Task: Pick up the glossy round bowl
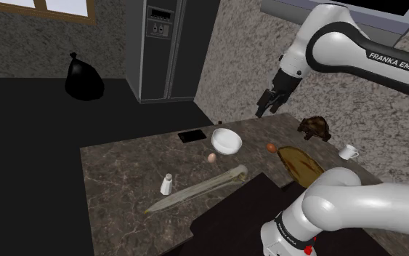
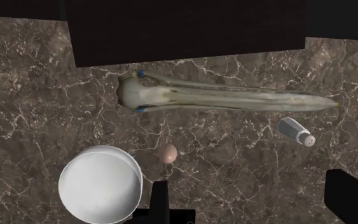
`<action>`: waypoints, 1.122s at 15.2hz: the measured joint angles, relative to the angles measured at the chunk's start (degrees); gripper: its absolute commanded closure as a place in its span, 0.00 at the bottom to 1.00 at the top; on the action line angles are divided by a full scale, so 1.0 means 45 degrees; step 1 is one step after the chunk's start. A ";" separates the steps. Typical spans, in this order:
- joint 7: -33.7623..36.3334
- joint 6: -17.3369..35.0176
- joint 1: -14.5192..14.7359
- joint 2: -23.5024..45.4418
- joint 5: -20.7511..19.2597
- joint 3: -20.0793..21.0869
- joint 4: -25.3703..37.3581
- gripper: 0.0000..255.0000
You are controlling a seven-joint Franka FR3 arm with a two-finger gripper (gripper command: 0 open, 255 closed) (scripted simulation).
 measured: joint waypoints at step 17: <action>-0.0976 0.6880 -0.0458 0.5160 -0.1080 -0.0917 -0.1925 0.00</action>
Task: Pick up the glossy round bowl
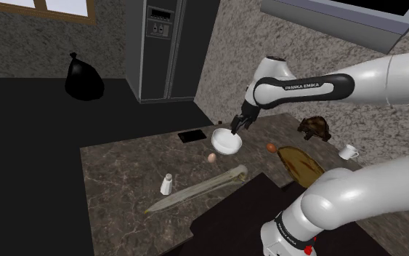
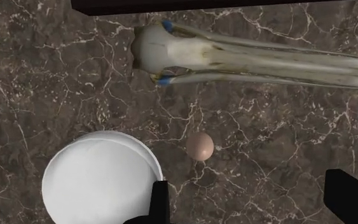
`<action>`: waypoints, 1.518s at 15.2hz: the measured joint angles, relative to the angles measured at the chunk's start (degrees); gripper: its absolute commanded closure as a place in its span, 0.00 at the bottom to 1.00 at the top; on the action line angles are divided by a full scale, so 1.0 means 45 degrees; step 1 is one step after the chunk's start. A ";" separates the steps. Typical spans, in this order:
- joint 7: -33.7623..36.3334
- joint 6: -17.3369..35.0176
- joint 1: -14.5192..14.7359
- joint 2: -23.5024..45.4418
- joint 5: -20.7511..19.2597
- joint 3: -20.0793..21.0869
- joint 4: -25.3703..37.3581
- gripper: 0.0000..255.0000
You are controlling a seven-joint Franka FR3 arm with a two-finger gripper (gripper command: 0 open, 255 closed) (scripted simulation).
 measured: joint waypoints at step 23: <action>-0.1106 0.6585 -0.0695 1.0643 -0.0135 -0.0590 0.3956 0.00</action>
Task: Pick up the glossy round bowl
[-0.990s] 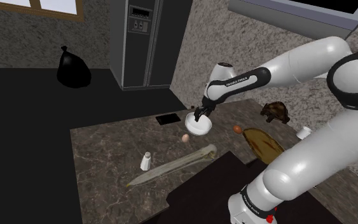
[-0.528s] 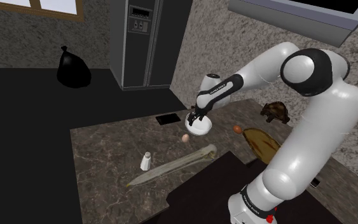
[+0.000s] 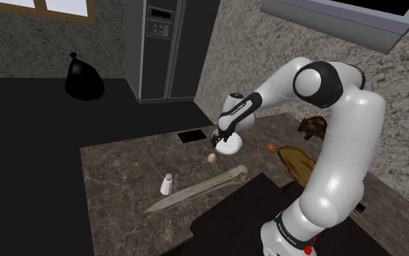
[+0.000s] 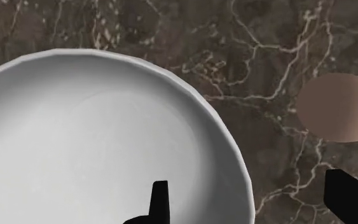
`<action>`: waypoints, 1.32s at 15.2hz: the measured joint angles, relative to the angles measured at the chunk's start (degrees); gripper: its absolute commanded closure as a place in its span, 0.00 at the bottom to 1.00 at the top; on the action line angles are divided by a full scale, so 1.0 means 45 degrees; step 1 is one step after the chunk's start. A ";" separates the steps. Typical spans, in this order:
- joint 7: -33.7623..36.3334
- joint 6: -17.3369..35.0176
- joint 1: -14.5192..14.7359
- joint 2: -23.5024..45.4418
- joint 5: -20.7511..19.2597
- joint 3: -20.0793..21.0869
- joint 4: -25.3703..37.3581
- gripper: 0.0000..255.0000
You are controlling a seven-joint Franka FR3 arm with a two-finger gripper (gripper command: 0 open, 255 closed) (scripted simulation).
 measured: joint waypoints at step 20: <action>-0.0032 0.0100 -0.0041 0.0222 0.0027 0.0020 0.0125 1.00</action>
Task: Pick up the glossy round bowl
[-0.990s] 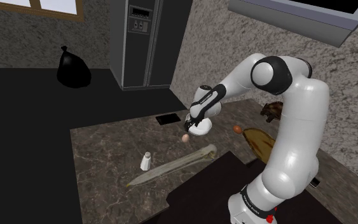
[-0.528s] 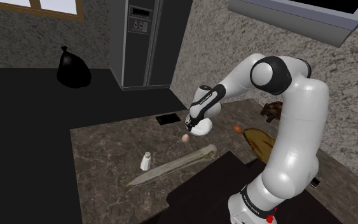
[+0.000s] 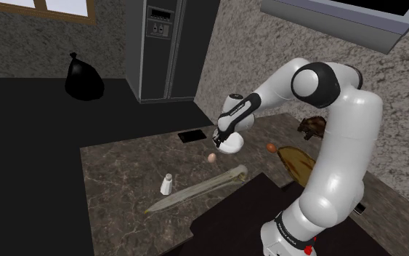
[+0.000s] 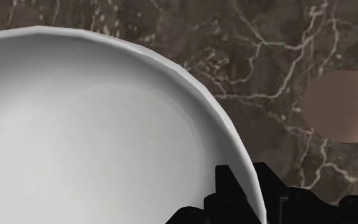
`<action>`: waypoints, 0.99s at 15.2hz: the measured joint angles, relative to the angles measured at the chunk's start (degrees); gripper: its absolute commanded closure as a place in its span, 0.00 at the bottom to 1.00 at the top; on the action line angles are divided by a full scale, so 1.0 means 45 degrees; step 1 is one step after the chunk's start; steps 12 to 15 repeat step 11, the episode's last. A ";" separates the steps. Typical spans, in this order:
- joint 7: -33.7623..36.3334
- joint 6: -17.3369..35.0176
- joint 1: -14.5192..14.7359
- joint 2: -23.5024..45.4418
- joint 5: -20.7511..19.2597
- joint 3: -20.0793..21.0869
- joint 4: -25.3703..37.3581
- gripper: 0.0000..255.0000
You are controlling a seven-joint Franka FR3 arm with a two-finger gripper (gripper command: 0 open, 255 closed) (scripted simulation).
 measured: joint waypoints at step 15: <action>-0.0068 -0.1506 0.0091 -0.1787 -0.0120 -0.0109 -0.0273 1.00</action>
